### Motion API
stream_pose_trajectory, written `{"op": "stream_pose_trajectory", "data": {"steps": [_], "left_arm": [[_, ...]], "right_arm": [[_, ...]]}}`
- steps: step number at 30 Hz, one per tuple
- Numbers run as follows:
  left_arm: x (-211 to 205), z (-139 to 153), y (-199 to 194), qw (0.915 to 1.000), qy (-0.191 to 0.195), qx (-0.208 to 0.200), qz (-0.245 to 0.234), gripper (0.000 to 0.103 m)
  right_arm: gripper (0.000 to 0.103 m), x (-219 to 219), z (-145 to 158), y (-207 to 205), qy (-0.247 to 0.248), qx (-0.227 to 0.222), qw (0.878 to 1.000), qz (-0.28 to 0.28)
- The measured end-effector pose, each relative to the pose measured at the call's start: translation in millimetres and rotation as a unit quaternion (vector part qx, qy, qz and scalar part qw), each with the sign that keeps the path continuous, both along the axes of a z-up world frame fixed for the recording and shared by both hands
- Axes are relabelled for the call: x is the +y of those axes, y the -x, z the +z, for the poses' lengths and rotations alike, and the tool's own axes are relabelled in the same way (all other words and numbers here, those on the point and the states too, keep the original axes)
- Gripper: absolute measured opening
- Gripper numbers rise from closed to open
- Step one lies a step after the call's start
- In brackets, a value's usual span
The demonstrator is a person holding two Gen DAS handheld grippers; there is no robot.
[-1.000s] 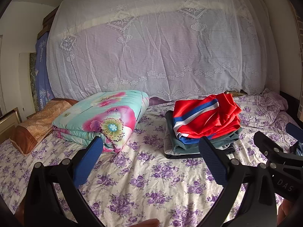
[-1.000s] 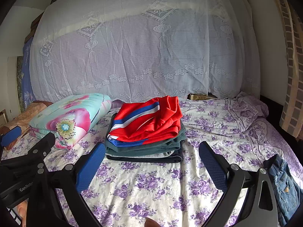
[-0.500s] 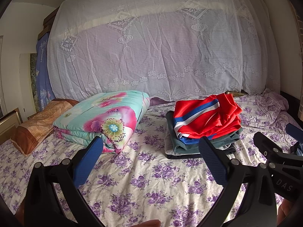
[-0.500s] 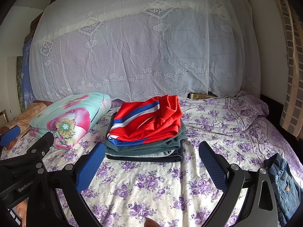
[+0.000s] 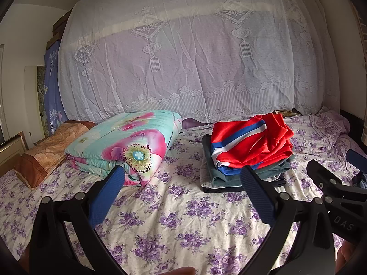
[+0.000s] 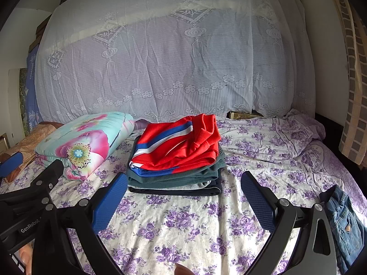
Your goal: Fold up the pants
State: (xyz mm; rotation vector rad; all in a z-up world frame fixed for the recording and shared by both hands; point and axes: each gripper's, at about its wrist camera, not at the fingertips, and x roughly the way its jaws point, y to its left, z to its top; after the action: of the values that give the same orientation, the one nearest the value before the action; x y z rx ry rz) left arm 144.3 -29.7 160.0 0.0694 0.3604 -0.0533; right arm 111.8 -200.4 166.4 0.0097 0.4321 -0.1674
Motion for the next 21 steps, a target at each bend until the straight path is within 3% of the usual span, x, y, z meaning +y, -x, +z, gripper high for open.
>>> {"op": "stream_pose_trajectory", "data": {"steps": [21], "left_arm": [[-1.2,0.4,0.7,1.0,-0.001,-0.001,0.0,0.098]], "right_arm": [[0.1,-1.5,-4.6,0.4,0.0,0.003,1.0,-0.006]]}}
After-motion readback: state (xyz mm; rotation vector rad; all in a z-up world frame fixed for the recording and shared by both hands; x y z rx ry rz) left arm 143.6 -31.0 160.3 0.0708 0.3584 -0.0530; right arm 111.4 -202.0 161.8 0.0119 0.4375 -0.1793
